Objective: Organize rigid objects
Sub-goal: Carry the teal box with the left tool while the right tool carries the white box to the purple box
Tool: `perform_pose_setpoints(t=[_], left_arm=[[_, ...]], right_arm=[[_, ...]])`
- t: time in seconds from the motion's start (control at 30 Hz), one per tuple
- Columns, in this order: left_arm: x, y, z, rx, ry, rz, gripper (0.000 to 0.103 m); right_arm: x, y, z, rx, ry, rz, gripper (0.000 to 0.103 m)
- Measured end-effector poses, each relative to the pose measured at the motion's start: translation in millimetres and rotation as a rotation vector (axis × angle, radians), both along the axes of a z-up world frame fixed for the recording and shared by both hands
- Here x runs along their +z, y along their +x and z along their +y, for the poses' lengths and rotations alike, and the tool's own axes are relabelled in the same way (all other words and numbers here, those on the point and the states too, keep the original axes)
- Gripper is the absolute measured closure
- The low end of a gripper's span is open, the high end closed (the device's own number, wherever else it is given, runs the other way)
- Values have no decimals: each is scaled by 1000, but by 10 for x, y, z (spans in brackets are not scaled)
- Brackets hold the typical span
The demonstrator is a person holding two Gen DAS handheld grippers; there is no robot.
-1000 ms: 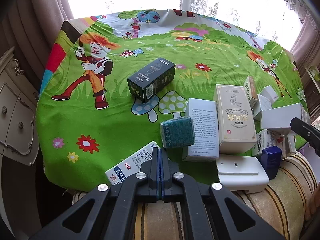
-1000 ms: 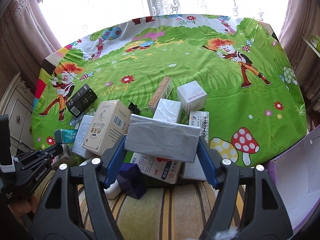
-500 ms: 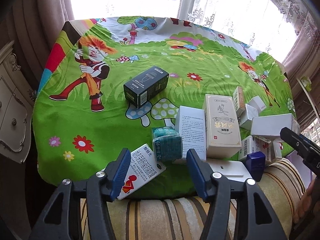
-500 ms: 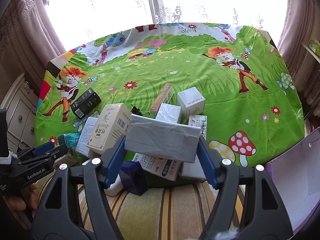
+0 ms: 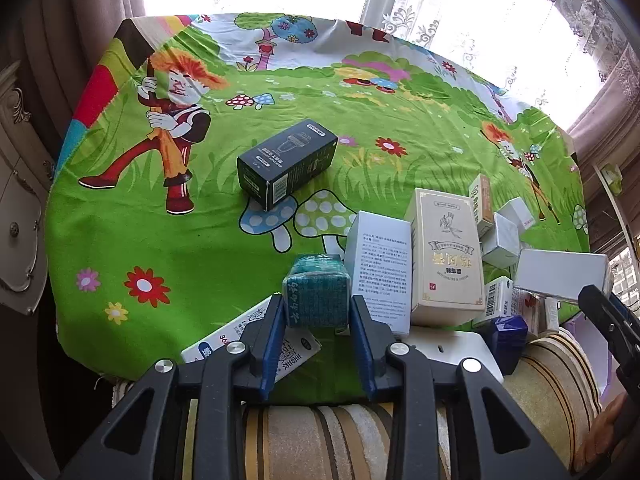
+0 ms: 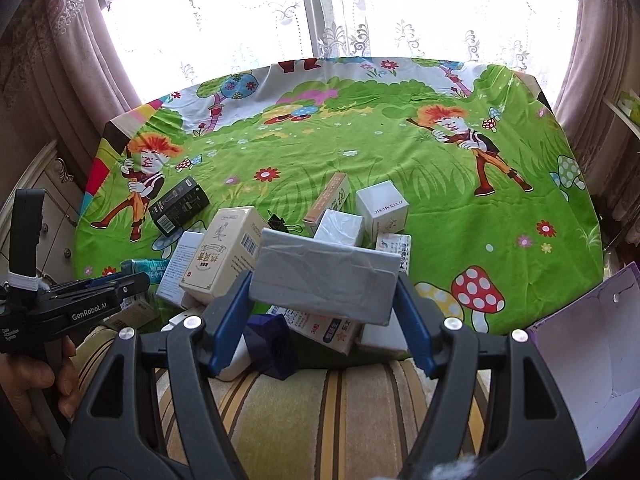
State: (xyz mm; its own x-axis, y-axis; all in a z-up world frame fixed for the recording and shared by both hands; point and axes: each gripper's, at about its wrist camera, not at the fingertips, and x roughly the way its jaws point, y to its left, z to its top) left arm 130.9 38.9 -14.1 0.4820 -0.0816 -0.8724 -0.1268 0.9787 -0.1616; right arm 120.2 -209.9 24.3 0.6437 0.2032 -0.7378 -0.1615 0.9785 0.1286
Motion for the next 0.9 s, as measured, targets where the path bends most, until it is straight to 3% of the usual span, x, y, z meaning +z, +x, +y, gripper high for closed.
perform_pose_setpoints(t=[0.47,0.73,0.9], left_arm=[[394,-371,35,86,-71,-154,70],[624,-618,-488,-26,-200,-222,70],[637,-714,-904,-118,-272,-203,70]], right_arm=[[191,-334,-222,21,14,-76,31],[260,-567,-503,-11,-1,-91,31],[275,-750,-742,-44,-18,-93,31]])
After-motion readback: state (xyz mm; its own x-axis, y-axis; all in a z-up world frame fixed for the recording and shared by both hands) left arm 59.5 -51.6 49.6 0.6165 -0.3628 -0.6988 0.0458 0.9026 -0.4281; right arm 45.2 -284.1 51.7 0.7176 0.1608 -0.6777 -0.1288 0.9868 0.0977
